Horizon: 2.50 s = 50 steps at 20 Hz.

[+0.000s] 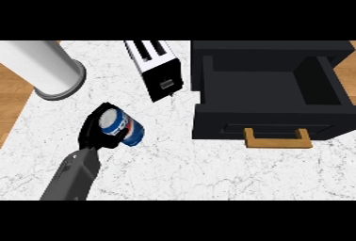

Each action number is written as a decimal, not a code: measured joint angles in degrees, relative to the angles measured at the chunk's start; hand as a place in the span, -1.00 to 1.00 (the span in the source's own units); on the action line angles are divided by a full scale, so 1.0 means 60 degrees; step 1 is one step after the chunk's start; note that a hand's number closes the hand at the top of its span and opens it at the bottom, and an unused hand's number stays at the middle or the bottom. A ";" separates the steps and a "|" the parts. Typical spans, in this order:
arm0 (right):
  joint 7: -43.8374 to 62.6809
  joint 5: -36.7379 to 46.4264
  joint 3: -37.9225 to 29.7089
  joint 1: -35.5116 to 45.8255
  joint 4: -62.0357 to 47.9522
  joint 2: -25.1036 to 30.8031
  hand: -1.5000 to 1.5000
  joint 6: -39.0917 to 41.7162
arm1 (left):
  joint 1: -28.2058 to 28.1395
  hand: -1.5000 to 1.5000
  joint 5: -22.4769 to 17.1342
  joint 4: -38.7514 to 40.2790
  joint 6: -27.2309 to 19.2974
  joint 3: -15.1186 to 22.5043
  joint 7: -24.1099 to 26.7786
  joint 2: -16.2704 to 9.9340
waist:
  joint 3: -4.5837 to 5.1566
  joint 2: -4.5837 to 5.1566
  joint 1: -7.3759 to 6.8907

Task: Pick up the can, place it into the drawer and close the drawer

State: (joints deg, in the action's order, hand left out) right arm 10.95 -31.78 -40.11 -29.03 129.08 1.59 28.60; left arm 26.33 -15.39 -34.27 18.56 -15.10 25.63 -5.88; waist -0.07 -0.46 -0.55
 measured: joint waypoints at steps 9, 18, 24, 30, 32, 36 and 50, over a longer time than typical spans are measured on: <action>0.0253 -0.0265 -0.0179 -0.0121 0.0388 -0.0184 -1.00 -0.0020 | -0.0238 1.00 -0.0258 -0.4062 -0.2475 0.0981 -0.2021 0.0818 | -0.0001 -0.0014 0.0015; 0.0132 -0.0040 0.0109 -0.0167 0.0526 -0.0249 -1.00 -0.0154 | 0.0075 1.00 0.0039 -0.7244 -0.4632 0.2198 -0.4553 0.0951 | 0.0007 0.0031 0.0117; 0.0322 0.0078 0.0247 0.0200 0.0490 -0.0196 -1.00 -0.0475 | 0.0999 1.00 0.0389 -0.7858 -0.5908 0.2950 -0.5592 0.0972 | 0.0008 0.0055 0.0157; 0.0519 0.0013 0.0174 0.0494 0.0369 -0.0059 -1.00 -0.0480 | 0.2489 1.00 0.0420 -0.7010 -0.6540 0.3059 -0.5894 0.0976 | 0.0009 0.0075 0.0209; 0.0485 -0.0037 0.0154 0.0362 0.0408 -0.0133 -1.00 -0.0363 | 0.2959 1.00 0.0361 -0.6903 -0.6984 0.3307 -0.6183 0.0977 | 0.0010 0.0072 0.0235; 0.0756 -0.0088 0.0133 0.0633 0.0408 -0.0002 -1.00 -0.0488 | 0.4085 1.00 0.0207 -0.6085 -0.7633 0.3511 -0.6241 0.0978 | 0.0009 0.0083 0.0260; 0.0784 0.0059 0.0015 0.1049 0.0129 -0.0002 -1.00 -0.0301 | 0.6611 1.00 -0.1234 -0.3081 -0.8663 0.4364 -0.5178 0.0979 | 0.0008 0.0114 0.0384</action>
State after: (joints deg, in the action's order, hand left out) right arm 15.65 -31.43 -40.02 -22.74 129.85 1.58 26.80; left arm 66.00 -22.79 -52.76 -33.42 11.08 -5.43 0.00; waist -0.03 0.22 1.75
